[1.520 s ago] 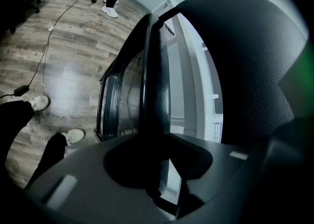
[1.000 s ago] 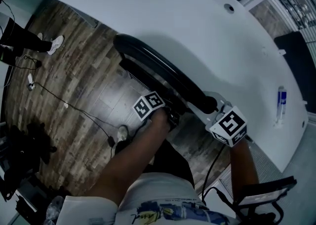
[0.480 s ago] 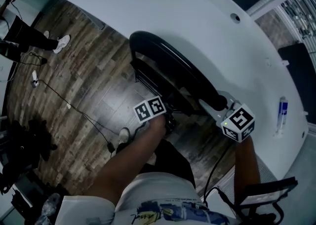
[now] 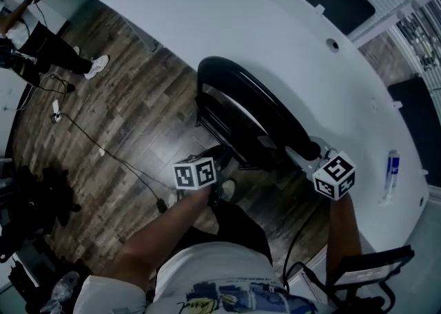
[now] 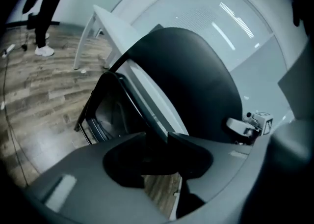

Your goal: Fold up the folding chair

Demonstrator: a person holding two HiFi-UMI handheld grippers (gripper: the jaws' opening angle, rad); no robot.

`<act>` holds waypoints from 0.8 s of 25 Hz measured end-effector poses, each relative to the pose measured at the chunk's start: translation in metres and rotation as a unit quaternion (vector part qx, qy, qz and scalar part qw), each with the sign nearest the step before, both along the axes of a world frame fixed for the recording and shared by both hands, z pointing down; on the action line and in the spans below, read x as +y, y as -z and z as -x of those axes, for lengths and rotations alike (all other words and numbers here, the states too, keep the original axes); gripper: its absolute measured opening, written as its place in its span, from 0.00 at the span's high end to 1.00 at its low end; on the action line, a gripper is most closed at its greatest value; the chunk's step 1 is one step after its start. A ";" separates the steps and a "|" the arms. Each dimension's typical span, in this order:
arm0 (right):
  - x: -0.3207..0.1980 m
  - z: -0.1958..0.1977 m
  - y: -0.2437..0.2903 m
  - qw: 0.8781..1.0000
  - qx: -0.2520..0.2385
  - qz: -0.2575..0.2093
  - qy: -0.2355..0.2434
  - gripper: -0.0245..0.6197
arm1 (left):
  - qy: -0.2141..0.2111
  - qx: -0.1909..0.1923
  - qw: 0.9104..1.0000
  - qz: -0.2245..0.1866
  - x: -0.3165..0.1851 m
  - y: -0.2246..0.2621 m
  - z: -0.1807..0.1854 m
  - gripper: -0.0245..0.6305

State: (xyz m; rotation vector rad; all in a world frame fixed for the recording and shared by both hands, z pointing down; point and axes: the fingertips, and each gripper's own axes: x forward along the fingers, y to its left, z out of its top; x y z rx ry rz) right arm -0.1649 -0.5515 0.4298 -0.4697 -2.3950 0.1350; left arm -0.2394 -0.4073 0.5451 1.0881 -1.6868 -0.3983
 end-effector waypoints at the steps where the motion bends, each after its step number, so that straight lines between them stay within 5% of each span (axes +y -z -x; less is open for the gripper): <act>1: -0.002 0.000 0.000 1.000 0.002 -0.009 -0.004 0.84 | -0.018 -0.019 1.000 -0.004 0.004 0.011 0.002 0.75; 7: -0.022 0.004 0.000 0.997 0.020 -0.049 -0.050 0.78 | -0.070 -0.081 0.993 -0.048 0.027 0.068 0.018 0.75; 11: -0.030 0.006 0.000 0.997 0.016 -0.033 -0.073 0.78 | -0.071 -0.082 0.991 -0.074 0.040 0.090 0.023 0.75; 20: -0.046 -0.006 0.008 0.987 0.048 -0.078 -0.129 0.63 | -0.111 -0.171 0.975 -0.087 0.088 0.136 0.044 0.75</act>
